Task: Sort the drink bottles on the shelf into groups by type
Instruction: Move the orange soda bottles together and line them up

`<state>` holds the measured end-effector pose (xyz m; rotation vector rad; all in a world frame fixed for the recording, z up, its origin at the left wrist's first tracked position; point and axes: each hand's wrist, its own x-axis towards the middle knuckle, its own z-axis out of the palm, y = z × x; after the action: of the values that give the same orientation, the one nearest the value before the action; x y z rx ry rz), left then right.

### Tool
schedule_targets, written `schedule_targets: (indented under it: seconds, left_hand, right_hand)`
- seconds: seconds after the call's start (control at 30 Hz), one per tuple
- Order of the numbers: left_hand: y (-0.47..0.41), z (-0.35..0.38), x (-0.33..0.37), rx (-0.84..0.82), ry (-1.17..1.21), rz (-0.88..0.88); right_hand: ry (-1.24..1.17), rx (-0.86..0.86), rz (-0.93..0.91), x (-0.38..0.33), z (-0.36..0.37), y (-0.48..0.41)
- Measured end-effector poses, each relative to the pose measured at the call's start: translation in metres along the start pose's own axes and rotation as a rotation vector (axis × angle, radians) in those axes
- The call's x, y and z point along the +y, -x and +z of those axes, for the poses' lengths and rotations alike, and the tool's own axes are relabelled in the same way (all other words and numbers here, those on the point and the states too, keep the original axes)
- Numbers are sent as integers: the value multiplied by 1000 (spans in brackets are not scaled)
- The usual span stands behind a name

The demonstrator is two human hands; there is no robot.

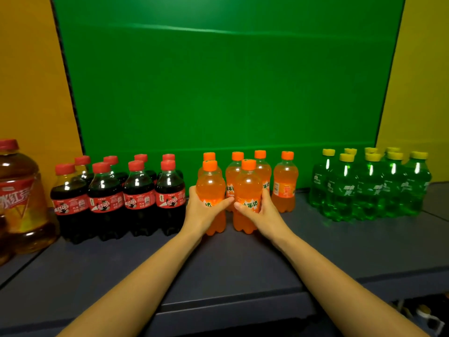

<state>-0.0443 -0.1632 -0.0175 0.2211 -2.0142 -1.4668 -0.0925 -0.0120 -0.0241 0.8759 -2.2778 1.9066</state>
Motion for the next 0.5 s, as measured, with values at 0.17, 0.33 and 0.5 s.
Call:
schedule_targets:
  seconds: [0.17,0.33,0.5]
  left_hand:
    - [6,-3,0,-60,-43,-79]
    - [18,-7,-8,-85,-187,-6]
    - [17,-2,-5,-22,-210,27]
  right_hand:
    - [179,-106,20,6,-1,-9]
    - [285,-113,-44,20,-6,-6]
    - [304,-74,-108,25,3,-10]
